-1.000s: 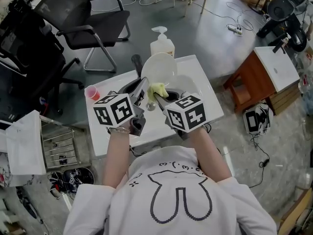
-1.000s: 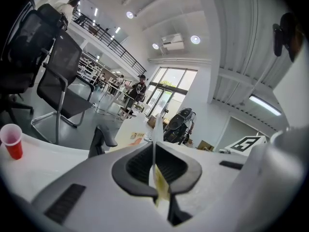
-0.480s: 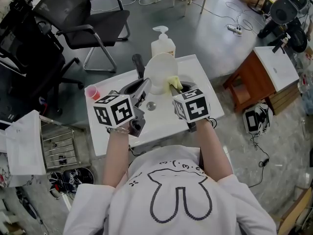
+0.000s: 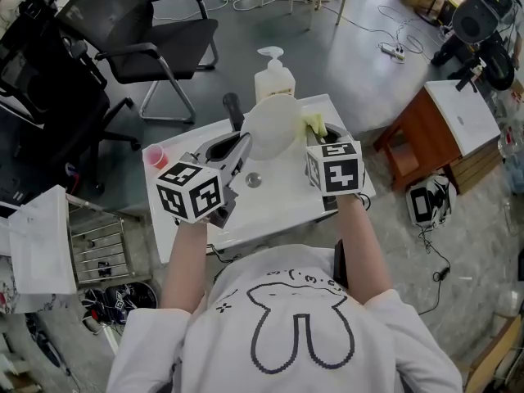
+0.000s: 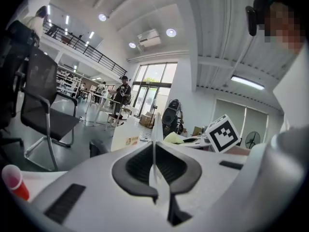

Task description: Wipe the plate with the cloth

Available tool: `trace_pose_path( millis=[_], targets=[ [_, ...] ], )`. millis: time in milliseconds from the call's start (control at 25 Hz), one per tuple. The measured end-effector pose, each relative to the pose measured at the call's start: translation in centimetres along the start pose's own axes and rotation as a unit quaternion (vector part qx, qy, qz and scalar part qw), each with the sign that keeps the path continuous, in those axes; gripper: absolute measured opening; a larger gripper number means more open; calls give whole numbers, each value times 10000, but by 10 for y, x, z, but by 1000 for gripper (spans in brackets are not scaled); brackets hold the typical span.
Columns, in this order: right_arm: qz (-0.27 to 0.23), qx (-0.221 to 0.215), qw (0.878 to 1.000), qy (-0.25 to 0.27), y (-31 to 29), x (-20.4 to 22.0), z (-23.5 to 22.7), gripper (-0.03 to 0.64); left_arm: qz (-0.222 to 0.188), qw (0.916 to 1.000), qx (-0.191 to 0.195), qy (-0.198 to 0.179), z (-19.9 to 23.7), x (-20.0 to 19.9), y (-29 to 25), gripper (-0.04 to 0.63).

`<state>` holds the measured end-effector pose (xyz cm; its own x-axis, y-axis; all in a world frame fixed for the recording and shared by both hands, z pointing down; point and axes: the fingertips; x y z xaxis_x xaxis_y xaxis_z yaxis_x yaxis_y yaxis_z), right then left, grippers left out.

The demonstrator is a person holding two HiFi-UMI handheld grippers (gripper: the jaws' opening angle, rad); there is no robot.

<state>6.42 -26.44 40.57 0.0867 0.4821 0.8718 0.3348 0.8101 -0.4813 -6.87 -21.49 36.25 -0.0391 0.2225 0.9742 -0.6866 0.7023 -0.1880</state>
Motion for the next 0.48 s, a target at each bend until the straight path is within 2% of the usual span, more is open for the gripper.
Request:
trace_pose_path(
  millis=[120, 200, 320, 480],
  targets=[
    [-113, -12, 9997, -194, 6, -8, -8, 48, 63, 9980, -51, -632, 2, -2, 1, 18],
    [-174, -51, 9994, -294, 10, -14, -10, 48, 143, 9931, -82, -1159, 2, -5, 1, 18],
    [-243, -150, 9989, -382, 14, -24, -11, 48, 265, 9796, -10, -1992, -2, -9, -1, 18],
    [-300, -264, 9986, -360, 20, -32, -7, 48, 423, 9553, 79, -2926, -6, -11, -4, 18]
  ],
)
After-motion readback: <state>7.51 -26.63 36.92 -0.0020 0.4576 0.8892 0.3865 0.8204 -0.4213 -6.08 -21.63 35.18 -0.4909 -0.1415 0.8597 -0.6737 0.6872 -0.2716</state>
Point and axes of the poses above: the fingertips, and each gripper's own axes: y backward along the fingers, z to its left, x out of its underside, and after that the axes turned 10 degrees about -y, right-handed
